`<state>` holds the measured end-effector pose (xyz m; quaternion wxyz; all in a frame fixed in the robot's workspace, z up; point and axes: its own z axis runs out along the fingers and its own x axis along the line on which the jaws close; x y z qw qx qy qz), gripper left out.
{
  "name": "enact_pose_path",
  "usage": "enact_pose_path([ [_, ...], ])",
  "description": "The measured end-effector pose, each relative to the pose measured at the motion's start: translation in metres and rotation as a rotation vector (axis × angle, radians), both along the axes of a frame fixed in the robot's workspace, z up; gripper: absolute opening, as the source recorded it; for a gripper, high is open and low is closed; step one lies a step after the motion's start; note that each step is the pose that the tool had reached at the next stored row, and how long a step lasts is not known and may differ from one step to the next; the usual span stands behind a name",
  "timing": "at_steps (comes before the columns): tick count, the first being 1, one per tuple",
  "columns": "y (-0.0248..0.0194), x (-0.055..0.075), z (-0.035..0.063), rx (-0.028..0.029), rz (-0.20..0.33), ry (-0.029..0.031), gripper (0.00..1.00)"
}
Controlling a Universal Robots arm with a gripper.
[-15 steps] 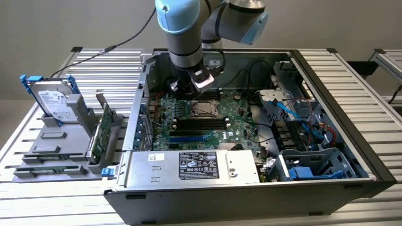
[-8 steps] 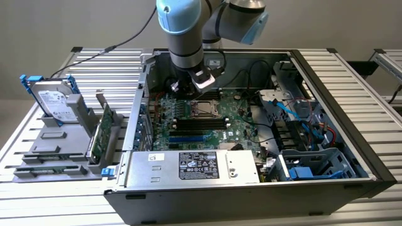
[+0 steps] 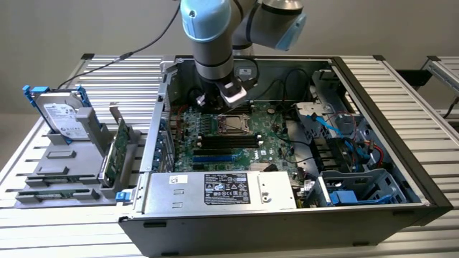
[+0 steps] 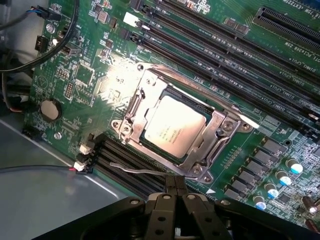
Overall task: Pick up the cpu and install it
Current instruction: 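Install the first cpu locking lever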
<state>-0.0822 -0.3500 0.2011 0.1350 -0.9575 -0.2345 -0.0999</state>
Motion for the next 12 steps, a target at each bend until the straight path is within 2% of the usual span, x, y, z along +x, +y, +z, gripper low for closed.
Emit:
enact_pose_path([
  [12,0.0001,0.0099,-0.0064,-0.0002,0.001,0.0001,0.11],
])
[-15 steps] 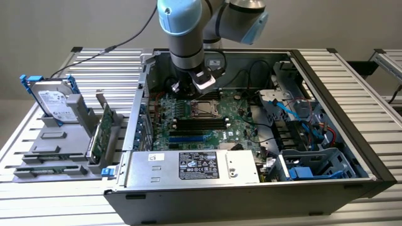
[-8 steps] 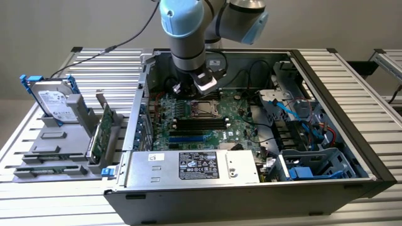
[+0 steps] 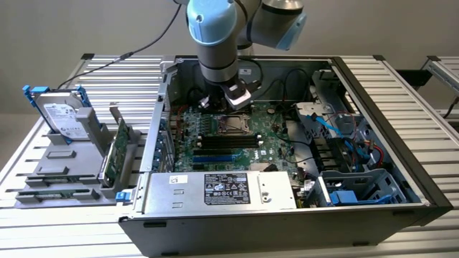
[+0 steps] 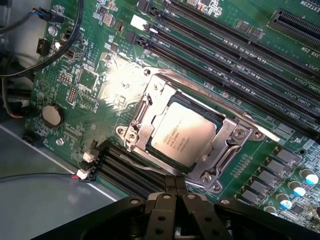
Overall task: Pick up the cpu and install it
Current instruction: 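Install the first cpu locking lever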
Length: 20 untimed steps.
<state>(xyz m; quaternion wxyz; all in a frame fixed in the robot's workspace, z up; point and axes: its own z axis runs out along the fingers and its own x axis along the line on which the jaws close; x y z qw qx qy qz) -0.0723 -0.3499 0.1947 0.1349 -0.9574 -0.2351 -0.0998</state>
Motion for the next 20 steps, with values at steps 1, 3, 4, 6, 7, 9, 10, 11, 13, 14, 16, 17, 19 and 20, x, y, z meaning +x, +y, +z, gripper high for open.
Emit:
enact_pose_path([
  [1,0.0,0.0011,-0.0004,0.0001,0.0,0.0,0.11],
  [3,0.0001,0.0034,-0.0013,0.0002,0.0,-0.0001,0.11],
  [4,0.0001,0.0045,-0.0017,0.0001,0.0,-0.0001,0.11],
  [6,0.0003,0.0063,-0.0026,0.0001,0.0,0.0,0.11],
  [7,0.0005,0.0068,-0.003,0.0001,0.0,0.0,0.11],
  [9,0.0007,0.0072,-0.0038,0.0001,0.0,-0.0001,0.11],
  [10,0.0009,0.0073,-0.0042,0.0003,0.0,-0.0002,0.11],
  [11,0.0011,0.0074,-0.0045,0.0003,0.0,-0.0002,0.11],
  [13,0.002,0.0075,-0.0049,-0.0002,0.0,-0.0002,0.11],
  [14,0.0024,0.0076,-0.0051,-0.0002,0.0,-0.0003,0.11],
  [16,0.0032,0.0076,-0.0053,-0.0002,0.0,-0.0004,0.11],
  [17,0.0034,0.0076,-0.0053,-0.0005,0.0,-0.0003,0.11],
  [19,0.004,0.0076,-0.0052,-0.001,0.0,-0.0001,0.11],
  [20,0.004,0.0076,-0.0052,-0.001,0.0,-0.0001,0.11],
])
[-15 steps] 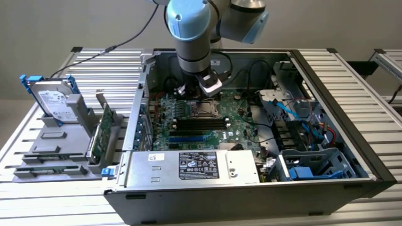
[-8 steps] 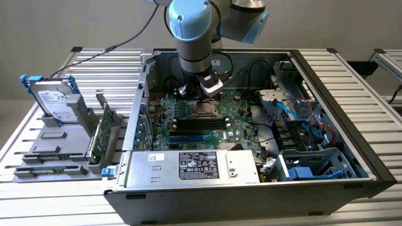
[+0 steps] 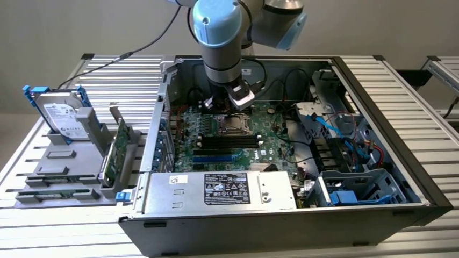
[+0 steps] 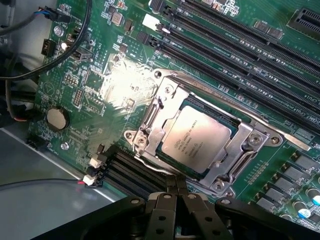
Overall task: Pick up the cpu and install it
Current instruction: 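Install the first cpu locking lever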
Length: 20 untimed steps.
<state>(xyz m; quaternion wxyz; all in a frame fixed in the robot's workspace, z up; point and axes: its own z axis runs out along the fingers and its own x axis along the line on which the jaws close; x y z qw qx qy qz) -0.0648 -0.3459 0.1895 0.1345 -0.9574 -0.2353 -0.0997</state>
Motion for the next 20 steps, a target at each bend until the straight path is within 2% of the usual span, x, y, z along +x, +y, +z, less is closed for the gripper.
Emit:
enact_pose_path([
  [6,0.0002,-0.0008,0.0015,0.0005,0.0,0.0027,0.11],
  [13,0.0002,-0.0034,0.0059,0.0001,0.0,0.0092,0.11],
  [20,0.0033,-0.0037,0.0067,0.0006,0.001,0.0113,0.11],
])
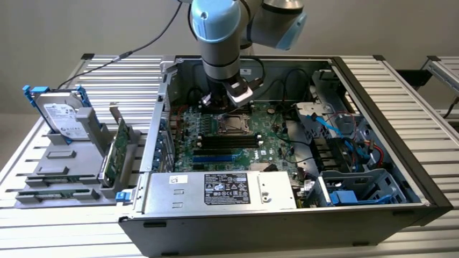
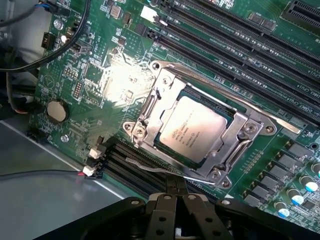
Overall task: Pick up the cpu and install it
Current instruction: 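Install the first cpu locking lever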
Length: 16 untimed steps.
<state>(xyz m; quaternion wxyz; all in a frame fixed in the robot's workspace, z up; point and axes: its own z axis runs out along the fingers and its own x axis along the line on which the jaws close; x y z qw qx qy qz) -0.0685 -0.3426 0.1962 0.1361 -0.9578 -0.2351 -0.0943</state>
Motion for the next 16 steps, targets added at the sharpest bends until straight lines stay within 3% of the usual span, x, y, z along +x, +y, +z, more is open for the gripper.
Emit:
enact_pose_path([
  [16,0.0002,-0.017,0.0085,-0.0009,0.0,0.0194,0.11],
])
